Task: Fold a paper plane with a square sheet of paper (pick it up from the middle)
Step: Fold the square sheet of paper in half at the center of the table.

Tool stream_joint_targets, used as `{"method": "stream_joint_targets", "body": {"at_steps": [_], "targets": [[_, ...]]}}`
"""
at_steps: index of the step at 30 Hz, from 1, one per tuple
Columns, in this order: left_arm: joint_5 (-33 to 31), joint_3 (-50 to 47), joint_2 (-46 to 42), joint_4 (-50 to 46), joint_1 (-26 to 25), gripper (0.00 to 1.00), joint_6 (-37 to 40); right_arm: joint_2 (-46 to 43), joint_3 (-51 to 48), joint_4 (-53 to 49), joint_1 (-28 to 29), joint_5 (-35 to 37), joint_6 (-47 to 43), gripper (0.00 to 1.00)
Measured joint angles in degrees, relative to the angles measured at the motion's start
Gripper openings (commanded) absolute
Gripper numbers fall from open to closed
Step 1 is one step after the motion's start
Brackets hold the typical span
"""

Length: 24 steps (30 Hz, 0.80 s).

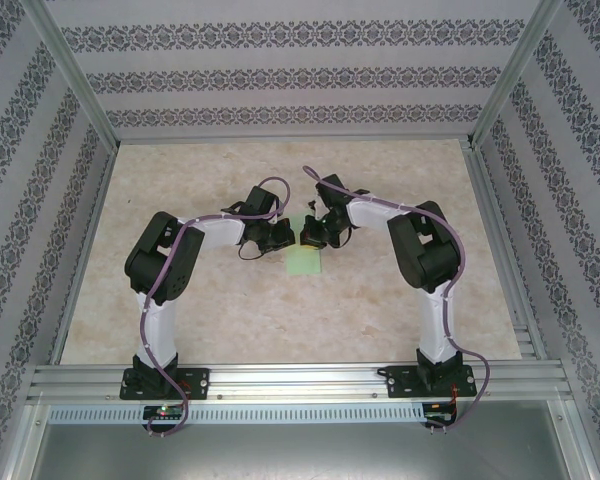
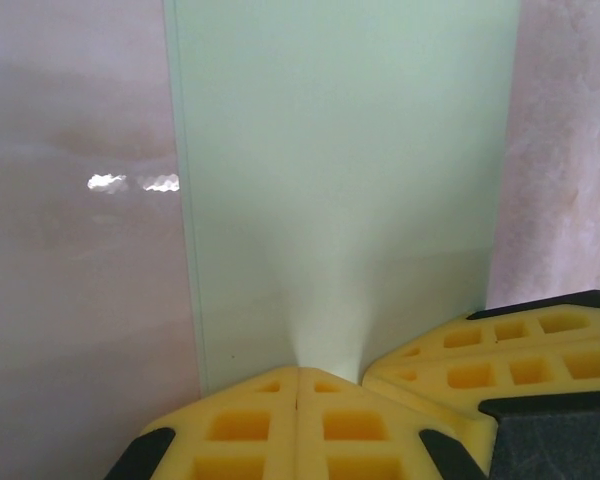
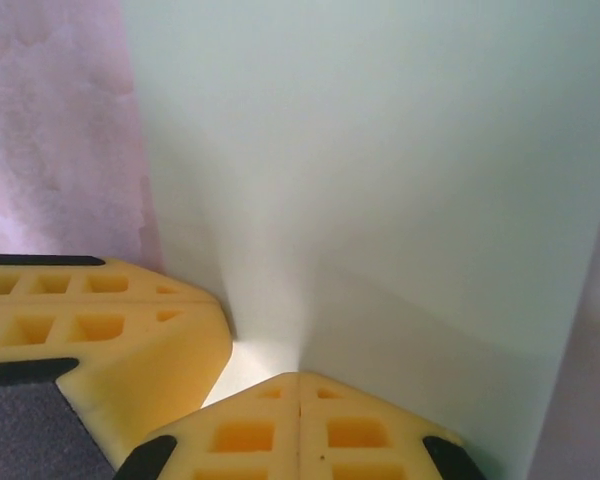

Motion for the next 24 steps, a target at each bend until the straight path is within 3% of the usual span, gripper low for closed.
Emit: {"method": "stream_joint_targets", "body": {"at_steps": [12,24], "targets": [[-0.07,-0.04,0.11,0.00,0.02,0.01,0.02,-5.05,-9.64,5.97,-4.98,-3.37,-0.87,0.00],[-0.02,-0.04,0.11,0.00,0.02,0.01,0.04,-9.20,-8.52,6.29,-4.79,-1.31,-0.26,0.00]]}}
